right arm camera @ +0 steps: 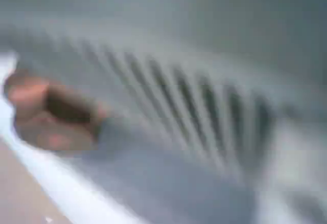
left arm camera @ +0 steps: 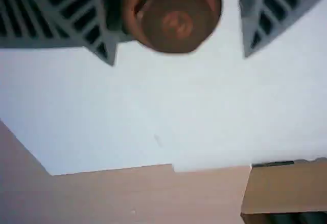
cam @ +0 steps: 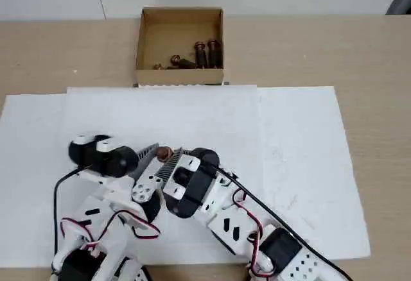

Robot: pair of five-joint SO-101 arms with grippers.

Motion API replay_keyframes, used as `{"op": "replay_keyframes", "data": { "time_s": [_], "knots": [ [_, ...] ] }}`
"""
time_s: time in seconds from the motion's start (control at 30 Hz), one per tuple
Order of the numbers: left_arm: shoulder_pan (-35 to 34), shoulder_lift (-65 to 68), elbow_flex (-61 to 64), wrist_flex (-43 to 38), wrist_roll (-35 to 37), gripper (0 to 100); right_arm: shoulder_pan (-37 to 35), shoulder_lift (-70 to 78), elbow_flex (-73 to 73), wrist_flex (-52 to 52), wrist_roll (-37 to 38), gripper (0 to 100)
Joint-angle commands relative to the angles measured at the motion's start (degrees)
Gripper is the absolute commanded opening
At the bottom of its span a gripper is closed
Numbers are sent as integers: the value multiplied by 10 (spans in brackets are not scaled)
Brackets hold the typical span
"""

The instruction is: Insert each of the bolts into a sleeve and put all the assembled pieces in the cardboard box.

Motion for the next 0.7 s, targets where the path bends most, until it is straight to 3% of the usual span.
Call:
{"op": "replay_keyframes", "data": {
  "time_s": [0.0,0.27,0.4,0.47,0.67],
  "knots": [
    [-9,-4,-41,3,-5,152,2,-16,-7,-18,5,3],
    [-9,-3,-65,3,-6,148,29,-16,-7,-18,5,3],
    [-10,-4,-75,1,-14,11,47,-17,-7,-18,5,3],
    [-11,-6,-75,1,-42,17,63,-17,-7,-18,3,3],
    [-141,-4,-46,-13,-113,6,115,-17,-8,-18,1,3]
  ]
}}
